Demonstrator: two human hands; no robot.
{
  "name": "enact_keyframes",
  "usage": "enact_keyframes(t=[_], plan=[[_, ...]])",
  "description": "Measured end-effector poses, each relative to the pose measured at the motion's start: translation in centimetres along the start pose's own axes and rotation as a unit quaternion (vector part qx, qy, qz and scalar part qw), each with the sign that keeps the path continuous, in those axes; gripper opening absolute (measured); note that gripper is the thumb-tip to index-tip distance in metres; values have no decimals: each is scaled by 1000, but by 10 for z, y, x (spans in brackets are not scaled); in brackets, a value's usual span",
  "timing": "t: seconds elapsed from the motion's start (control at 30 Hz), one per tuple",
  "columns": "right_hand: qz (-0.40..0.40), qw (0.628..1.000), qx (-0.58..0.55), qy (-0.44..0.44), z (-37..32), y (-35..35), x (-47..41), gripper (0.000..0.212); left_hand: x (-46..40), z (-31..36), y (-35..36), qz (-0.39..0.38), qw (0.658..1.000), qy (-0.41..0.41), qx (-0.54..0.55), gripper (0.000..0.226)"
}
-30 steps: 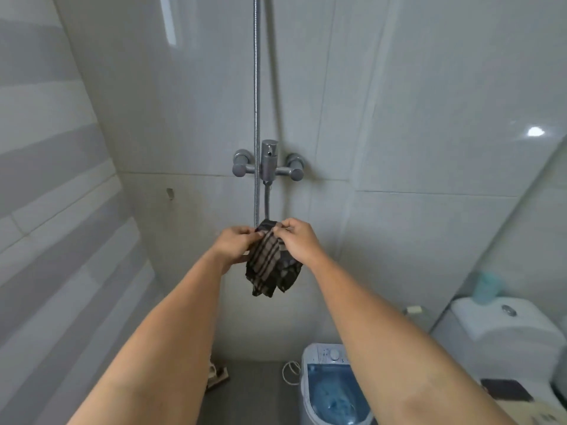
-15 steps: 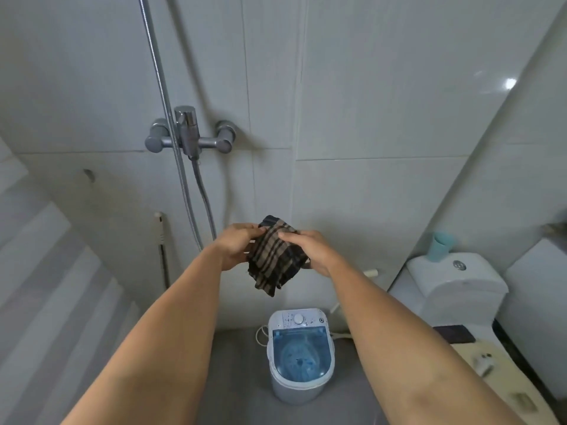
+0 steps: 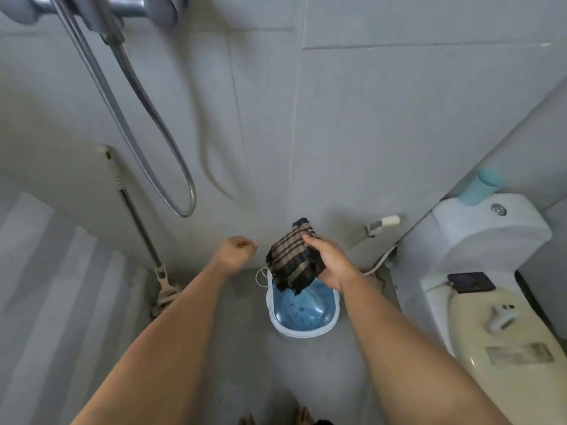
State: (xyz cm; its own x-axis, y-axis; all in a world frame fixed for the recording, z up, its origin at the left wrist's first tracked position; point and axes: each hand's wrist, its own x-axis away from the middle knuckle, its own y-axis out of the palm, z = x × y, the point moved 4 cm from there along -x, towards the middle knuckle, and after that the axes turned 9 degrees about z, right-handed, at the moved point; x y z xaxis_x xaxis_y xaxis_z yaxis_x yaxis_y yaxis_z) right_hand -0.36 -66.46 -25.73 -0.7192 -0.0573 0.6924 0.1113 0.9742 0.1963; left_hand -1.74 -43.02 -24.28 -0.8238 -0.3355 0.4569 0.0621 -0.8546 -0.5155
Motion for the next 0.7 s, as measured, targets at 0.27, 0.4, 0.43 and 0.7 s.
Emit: enact_keyframes(t=[0.27, 0.4, 0.43, 0.7], plan=[[131, 946, 171, -241, 69, 1, -174, 22, -106, -210, 128, -45, 997, -5, -69, 22], [121, 800, 397, -434, 100, 25, -231, 19, -149, -278, 182, -48, 997, 5, -53, 28], [121, 741, 480, -453, 119, 25, -244, 22, -156, -290, 193, -49, 997, 19, -50, 28], [86, 493, 694, -518, 228, -2, -306, 47, -177, -328, 243, -55, 989, 140, 17, 53]])
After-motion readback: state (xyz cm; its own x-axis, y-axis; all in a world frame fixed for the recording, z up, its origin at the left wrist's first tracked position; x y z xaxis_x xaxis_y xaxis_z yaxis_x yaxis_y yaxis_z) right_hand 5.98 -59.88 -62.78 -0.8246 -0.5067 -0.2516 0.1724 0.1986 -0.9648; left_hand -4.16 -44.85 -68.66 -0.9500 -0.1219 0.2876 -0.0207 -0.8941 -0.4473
